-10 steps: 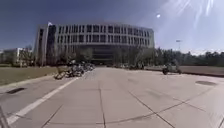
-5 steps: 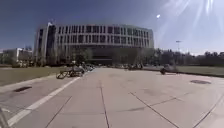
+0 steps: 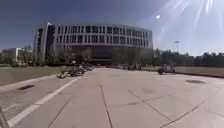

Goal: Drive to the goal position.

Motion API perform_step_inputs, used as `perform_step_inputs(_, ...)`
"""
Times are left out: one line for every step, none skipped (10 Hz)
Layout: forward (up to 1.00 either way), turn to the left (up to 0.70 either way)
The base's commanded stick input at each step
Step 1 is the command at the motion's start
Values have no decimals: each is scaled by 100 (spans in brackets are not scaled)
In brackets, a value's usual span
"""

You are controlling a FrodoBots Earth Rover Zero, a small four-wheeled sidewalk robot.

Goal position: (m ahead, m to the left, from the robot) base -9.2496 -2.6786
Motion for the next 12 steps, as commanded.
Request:
perform_step_inputs(-69,0)
perform_step_inputs(-67,0)
perform_step_inputs(-65,0)
perform_step_inputs(-64,0)
perform_step_inputs(-64,0)
perform_step_inputs(-64,0)
perform_step_inputs(-64,0)
perform_step_inputs(-64,0)
perform_step_inputs(-64,-1)
perform_step_inputs(-64,-1)
perform_step_inputs(-64,-3)
perform_step_inputs(-64,-16)
